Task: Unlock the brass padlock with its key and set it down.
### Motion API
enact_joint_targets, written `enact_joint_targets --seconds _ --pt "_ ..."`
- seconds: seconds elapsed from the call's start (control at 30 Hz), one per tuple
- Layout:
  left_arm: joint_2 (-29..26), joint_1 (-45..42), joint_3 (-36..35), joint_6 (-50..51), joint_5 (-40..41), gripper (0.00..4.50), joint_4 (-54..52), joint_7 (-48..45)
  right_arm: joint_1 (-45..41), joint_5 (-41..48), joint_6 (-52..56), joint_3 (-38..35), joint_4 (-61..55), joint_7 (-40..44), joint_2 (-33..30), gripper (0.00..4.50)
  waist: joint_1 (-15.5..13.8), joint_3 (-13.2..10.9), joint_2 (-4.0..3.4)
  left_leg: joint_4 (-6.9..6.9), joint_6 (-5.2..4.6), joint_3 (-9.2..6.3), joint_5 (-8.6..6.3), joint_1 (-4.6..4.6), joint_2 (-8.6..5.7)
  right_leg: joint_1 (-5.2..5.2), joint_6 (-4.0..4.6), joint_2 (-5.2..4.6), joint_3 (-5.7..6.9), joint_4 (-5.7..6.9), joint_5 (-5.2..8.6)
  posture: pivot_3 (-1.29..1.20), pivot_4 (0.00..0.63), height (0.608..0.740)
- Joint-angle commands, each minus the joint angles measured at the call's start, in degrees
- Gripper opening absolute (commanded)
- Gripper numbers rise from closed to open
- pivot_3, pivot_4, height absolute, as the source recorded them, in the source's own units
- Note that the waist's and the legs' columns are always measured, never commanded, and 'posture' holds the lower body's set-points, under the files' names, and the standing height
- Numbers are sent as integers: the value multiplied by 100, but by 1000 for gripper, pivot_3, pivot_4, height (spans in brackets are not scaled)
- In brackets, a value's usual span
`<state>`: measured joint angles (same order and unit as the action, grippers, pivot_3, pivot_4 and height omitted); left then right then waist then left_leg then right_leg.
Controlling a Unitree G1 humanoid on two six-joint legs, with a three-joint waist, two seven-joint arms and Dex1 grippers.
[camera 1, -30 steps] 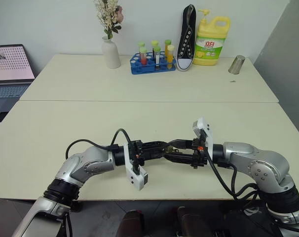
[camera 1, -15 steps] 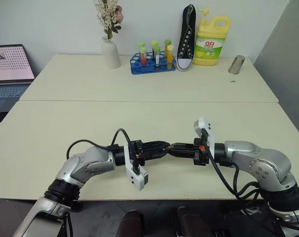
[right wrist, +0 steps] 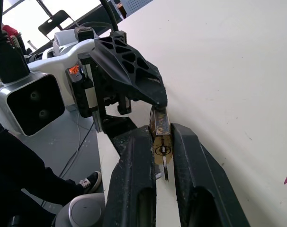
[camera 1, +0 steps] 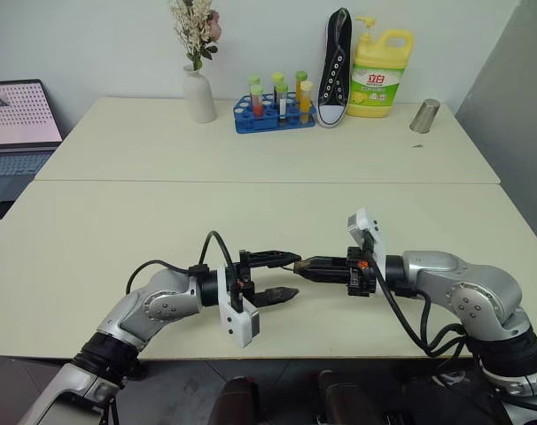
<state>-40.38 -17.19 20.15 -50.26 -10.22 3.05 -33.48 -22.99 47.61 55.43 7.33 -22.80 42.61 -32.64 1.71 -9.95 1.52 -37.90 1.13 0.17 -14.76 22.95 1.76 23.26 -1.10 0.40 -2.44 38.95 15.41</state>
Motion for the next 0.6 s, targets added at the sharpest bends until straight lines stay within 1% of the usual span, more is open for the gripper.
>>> enact_joint_targets --seconds 0.03,0.1,0.17,0.27,0.43,0.5,0.53,0.6 --pt "-120 122 35 335 792 3499 -498 -379 -119 -87 -204 -218 22 95 -43 146 0 0 0 0 0 -1 0 0 0 0 0 0 1 0 0 0 150 740" --pt "-109 214 -38 539 1008 3499 -666 -485 -147 -104 -205 -277 83 77 -26 146 0 0 -1 0 0 0 0 0 -1 0 0 1 -1 0 0 0 150 740" --pt "-29 357 -191 1128 1429 3499 -958 -491 -174 -152 -234 -326 139 98 -51 146 0 0 0 -1 0 0 0 0 -1 0 0 1 0 0 0 0 150 740" --pt "113 468 -477 1852 1895 2953 -1284 -391 -176 -183 -249 -367 186 115 -85 146 0 -1 0 -2 0 -2 0 0 -1 0 0 1 1 0 0 0 150 740" --pt "308 536 -824 2623 2239 1203 -1542 -376 -144 -198 -268 -358 123 181 -136 146 -1 -1 0 -1 0 -2 0 -1 -2 0 -1 6 -1 0 1 0 150 740" --pt "439 477 -946 3246 2509 878 -1504 -283 -146 -246 -329 -295 44 283 -190 146 -2 -1 0 -1 0 -2 0 0 -2 0 -1 8 -1 0 1 0 150 740" --pt "496 456 -983 3533 2631 542 -1506 -262 -148 -255 -345 -278 17 314 -203 146 -2 -1 0 -2 0 -3 0 0 -2 0 -1 9 0 0 1 0 150 740" --pt "601 391 -1035 4083 2847 36 -1521 -329 -153 -255 -376 -255 -47 381 -219 146 0 -2 1 -2 0 -3 0 0 -3 -1 -1 11 1 0 1 0 150 740"
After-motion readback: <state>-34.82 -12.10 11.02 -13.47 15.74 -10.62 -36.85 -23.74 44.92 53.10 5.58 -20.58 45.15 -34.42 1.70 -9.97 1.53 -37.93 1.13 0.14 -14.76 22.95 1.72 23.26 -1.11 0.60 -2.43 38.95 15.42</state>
